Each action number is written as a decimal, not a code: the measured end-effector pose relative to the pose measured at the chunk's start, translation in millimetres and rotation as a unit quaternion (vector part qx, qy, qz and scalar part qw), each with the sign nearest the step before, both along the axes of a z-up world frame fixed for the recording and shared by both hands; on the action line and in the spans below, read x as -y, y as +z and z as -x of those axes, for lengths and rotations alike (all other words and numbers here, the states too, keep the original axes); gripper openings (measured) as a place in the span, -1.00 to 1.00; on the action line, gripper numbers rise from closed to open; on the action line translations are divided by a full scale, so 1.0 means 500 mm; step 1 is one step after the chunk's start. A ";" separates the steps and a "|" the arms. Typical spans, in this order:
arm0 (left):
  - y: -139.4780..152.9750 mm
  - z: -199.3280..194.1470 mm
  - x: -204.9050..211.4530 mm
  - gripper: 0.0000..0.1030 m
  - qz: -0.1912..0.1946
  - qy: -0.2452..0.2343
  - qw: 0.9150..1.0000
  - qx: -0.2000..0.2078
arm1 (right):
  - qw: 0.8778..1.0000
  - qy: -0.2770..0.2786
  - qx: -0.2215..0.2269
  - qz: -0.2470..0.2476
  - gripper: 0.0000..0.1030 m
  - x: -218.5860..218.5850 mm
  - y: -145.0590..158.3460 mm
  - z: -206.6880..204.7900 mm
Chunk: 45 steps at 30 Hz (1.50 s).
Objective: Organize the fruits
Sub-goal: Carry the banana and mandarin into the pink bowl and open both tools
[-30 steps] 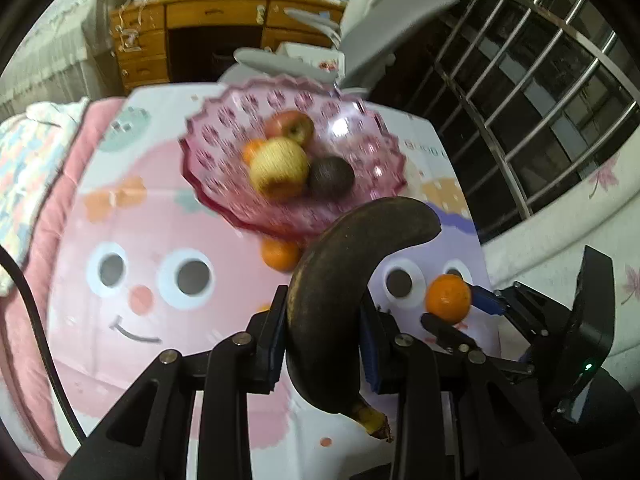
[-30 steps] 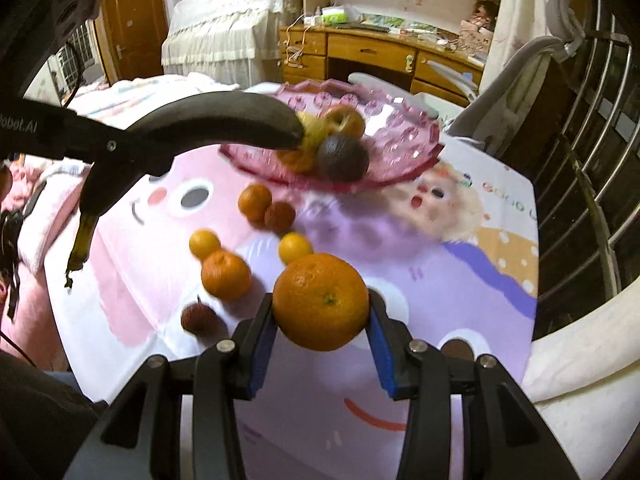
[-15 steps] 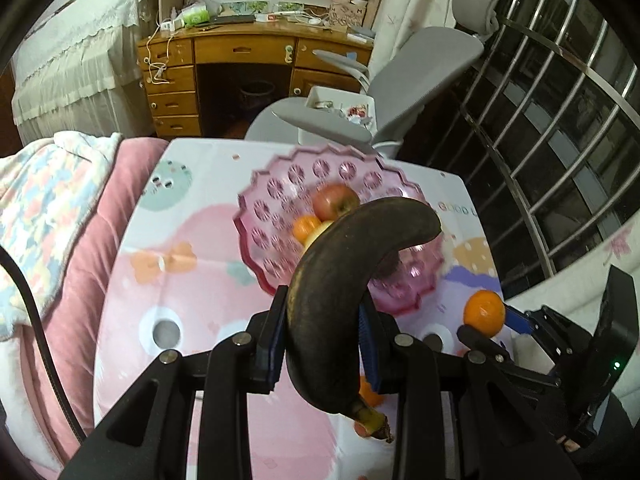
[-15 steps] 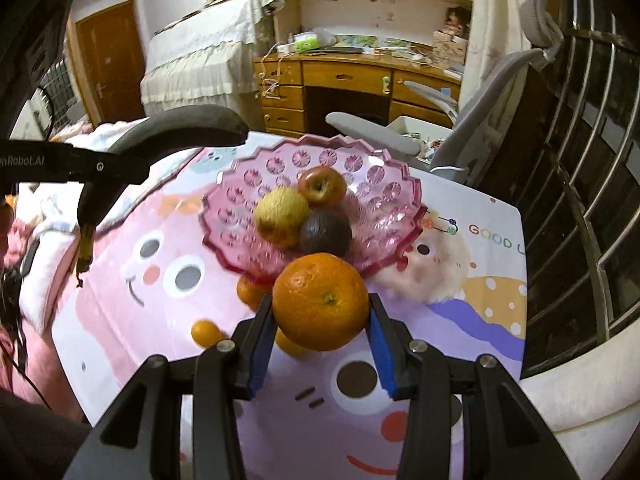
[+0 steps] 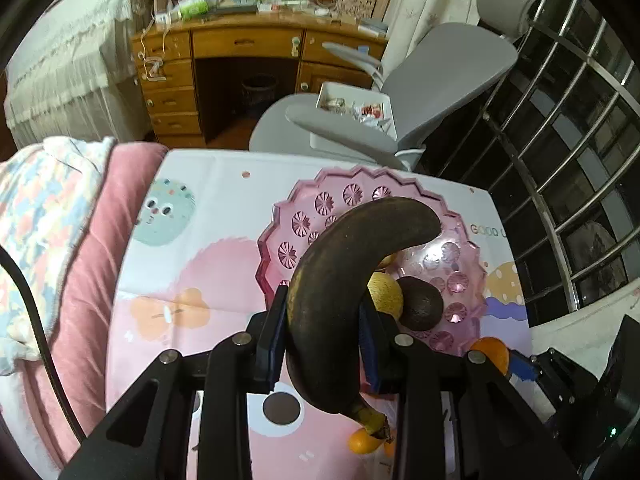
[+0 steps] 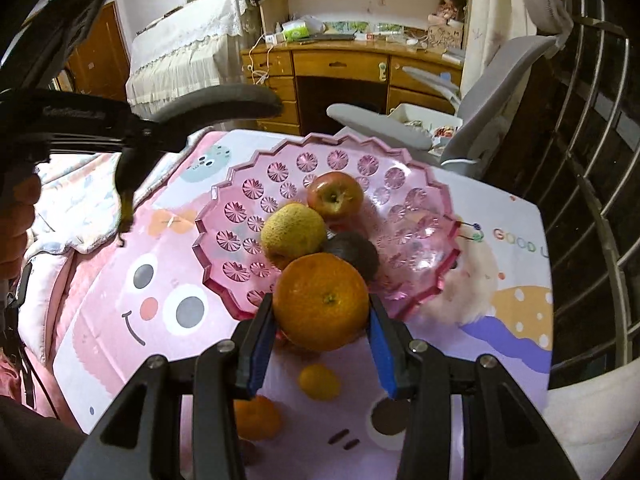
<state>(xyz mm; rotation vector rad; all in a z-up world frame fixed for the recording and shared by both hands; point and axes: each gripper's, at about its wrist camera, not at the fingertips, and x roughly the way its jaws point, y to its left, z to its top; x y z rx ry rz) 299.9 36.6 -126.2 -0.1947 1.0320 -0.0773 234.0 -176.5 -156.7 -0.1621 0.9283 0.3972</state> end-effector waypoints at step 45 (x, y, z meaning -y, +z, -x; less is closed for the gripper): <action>-0.069 -0.019 -0.033 0.47 0.084 0.018 0.996 -0.023 | 0.997 -0.043 -0.065 -0.002 0.17 -0.054 -0.041 -0.037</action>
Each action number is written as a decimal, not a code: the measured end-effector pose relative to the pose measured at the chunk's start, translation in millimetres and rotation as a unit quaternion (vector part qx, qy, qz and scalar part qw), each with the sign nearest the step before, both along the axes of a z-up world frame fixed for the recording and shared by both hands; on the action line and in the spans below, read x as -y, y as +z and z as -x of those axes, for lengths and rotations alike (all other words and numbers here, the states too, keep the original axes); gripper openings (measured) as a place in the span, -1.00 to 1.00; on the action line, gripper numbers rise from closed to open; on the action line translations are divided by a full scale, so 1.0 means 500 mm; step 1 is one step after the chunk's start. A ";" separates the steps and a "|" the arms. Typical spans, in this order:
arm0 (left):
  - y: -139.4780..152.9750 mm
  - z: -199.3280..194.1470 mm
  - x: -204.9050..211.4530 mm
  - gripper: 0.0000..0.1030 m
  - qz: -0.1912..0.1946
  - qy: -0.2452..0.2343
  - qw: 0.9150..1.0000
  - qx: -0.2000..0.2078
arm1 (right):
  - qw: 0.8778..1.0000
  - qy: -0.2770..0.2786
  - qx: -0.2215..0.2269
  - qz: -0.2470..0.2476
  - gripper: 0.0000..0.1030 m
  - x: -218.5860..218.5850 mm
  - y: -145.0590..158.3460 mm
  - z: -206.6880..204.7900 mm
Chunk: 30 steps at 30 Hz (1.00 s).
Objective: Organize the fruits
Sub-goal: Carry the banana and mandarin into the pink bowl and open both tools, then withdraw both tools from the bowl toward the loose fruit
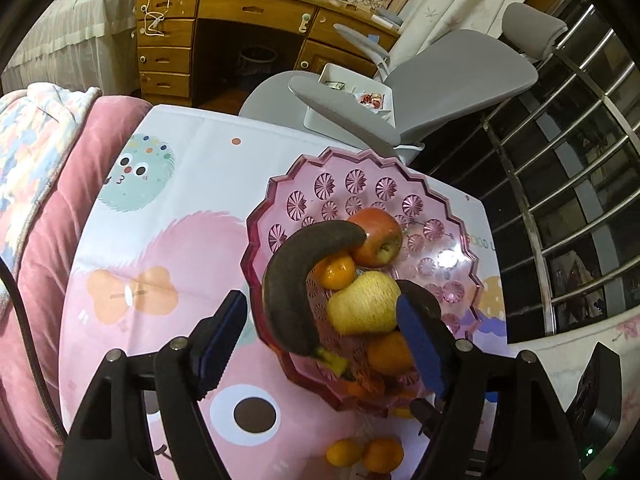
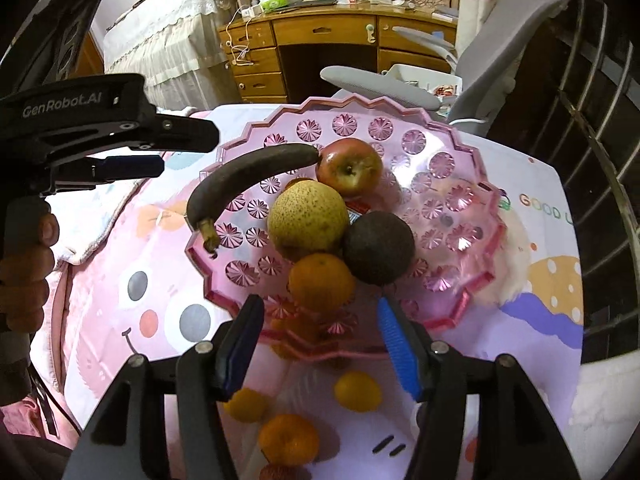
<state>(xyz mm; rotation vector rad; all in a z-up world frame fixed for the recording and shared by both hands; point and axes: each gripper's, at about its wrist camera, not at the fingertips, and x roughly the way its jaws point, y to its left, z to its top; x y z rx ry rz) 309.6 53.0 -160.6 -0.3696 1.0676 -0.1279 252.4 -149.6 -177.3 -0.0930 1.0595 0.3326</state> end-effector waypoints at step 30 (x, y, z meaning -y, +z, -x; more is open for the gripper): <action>-0.069 0.242 0.055 0.66 -0.009 0.019 0.997 -0.070 | 0.993 -0.011 -0.095 -0.076 0.17 0.058 -0.032 0.167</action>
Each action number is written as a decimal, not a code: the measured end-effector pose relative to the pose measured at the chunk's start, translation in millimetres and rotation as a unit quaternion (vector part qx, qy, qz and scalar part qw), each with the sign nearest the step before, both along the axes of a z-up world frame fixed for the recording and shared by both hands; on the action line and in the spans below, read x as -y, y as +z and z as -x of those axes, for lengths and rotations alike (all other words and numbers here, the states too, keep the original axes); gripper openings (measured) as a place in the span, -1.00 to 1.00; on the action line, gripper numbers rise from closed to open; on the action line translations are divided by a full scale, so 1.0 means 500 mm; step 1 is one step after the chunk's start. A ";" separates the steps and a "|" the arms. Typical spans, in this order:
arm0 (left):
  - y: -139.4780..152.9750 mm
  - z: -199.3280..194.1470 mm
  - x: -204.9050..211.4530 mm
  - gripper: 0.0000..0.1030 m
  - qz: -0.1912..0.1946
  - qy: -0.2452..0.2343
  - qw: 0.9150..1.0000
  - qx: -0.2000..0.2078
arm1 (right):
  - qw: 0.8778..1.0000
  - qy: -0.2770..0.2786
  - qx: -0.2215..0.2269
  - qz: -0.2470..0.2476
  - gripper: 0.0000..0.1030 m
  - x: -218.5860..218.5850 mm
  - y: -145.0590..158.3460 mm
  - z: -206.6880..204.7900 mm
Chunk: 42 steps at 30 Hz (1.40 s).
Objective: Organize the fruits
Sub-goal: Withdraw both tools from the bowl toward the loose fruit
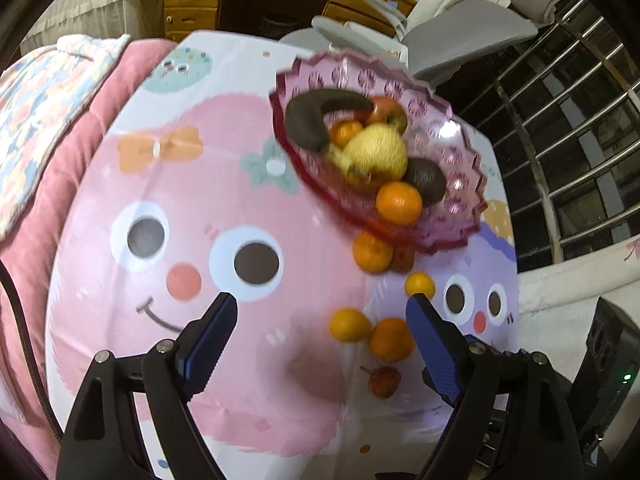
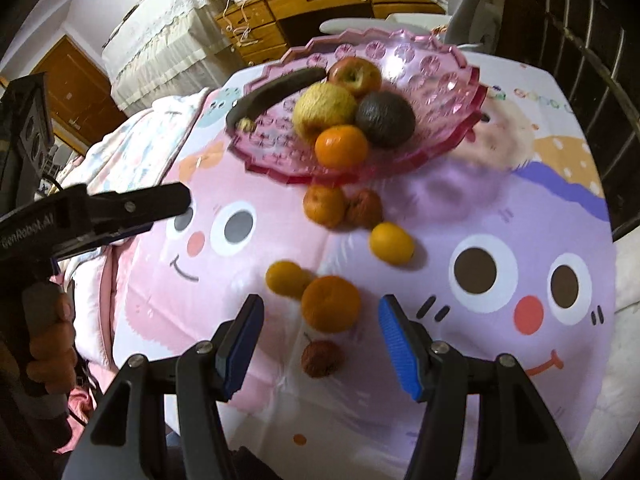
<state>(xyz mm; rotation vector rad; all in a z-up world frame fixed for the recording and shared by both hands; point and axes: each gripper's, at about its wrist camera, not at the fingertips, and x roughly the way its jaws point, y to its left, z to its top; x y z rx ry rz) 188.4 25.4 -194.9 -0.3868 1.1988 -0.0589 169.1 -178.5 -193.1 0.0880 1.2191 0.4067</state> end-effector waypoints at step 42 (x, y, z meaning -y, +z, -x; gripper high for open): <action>-0.170 -0.017 0.104 -0.34 0.015 -0.016 0.999 -0.038 | 0.992 0.108 -0.047 0.037 -0.41 -0.038 -0.127 0.045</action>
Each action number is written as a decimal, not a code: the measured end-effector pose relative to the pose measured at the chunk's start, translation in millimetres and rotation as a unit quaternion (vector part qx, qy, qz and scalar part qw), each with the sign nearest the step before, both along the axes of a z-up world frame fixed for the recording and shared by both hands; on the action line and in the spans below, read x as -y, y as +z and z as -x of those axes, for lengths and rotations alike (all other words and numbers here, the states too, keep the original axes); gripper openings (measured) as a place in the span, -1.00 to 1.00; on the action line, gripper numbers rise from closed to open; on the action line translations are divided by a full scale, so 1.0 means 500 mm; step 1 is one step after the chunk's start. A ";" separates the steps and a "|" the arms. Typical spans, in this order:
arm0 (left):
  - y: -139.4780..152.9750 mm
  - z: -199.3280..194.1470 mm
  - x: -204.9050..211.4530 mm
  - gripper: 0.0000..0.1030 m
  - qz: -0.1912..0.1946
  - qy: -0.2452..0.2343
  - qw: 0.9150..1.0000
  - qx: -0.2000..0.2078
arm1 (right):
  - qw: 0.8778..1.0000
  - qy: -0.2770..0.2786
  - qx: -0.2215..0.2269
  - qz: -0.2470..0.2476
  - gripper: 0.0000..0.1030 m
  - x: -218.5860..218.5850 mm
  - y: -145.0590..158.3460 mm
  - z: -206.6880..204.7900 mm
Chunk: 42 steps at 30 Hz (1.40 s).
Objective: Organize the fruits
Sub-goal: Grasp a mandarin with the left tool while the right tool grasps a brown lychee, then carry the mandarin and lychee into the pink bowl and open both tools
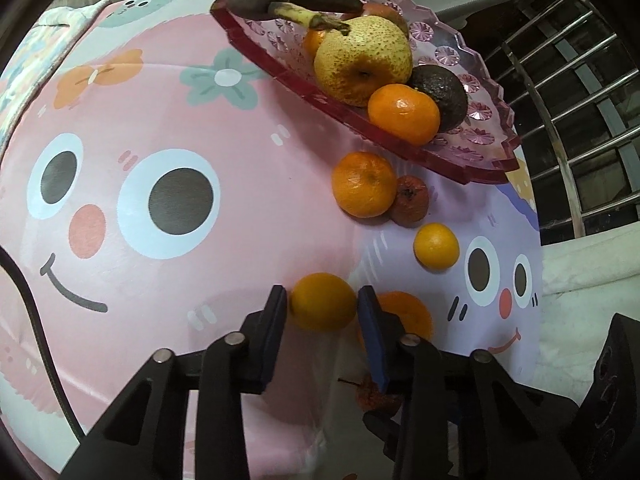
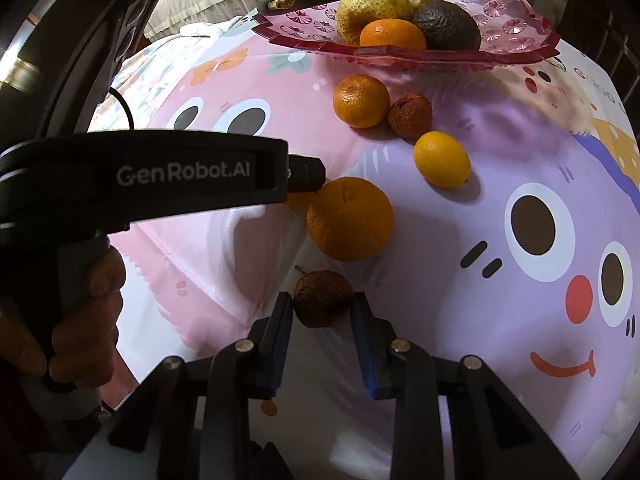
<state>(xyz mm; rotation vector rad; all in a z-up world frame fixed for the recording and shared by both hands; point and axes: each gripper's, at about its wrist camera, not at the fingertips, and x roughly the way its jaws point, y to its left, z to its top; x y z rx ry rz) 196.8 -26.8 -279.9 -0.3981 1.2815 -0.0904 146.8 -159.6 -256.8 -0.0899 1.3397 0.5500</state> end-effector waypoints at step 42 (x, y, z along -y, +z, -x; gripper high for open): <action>0.232 -0.061 0.016 -0.37 0.008 -0.012 0.993 0.115 | 0.995 -0.050 0.079 -0.016 -0.47 0.138 0.191 -0.157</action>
